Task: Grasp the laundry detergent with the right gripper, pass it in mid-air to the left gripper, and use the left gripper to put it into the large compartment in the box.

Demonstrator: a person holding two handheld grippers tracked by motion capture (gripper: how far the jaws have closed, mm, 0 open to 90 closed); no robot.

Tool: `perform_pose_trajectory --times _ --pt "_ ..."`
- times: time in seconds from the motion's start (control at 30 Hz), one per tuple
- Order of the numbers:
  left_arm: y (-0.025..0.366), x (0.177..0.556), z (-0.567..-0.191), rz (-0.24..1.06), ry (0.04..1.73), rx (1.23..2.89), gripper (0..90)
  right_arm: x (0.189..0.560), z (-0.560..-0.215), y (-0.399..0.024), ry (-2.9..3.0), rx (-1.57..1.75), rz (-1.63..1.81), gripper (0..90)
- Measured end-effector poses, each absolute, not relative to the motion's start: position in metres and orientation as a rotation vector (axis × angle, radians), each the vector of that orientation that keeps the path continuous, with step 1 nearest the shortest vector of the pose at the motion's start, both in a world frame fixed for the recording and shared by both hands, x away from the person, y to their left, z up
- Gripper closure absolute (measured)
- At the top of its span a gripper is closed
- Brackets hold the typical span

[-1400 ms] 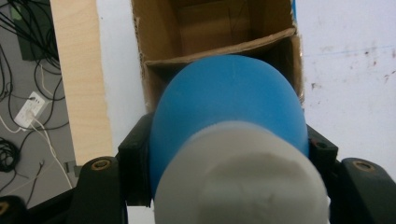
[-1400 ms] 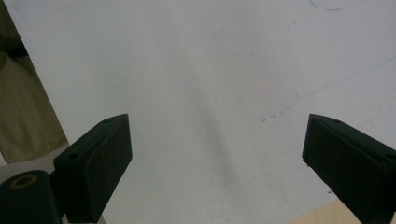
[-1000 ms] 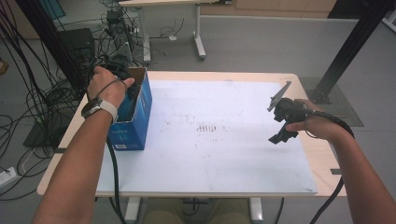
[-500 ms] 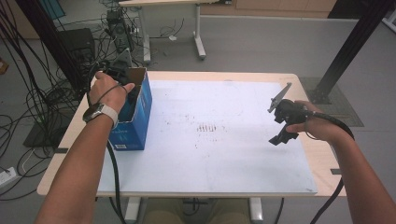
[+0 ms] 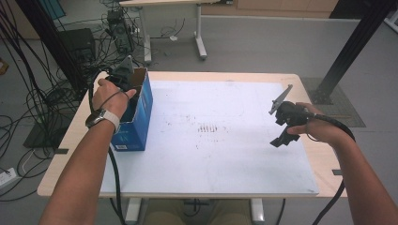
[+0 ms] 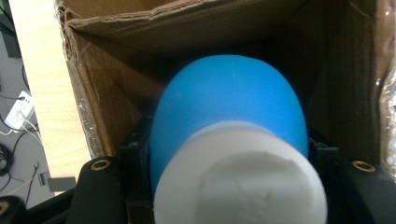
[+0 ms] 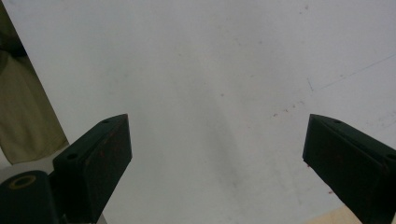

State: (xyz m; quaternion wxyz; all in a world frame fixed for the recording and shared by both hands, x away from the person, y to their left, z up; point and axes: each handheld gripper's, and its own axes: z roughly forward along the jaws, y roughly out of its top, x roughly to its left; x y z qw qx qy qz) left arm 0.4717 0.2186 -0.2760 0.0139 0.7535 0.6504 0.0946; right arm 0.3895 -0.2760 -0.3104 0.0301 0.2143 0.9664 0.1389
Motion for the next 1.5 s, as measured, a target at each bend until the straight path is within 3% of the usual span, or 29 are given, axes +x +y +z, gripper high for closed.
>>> perform_pose_trajectory --times 1.5 --pt "0.2227 0.4679 -0.277 0.281 2.023 2.336 37.3 0.3872 -0.3108 -0.2739 2.979 0.654 0.438 7.8"
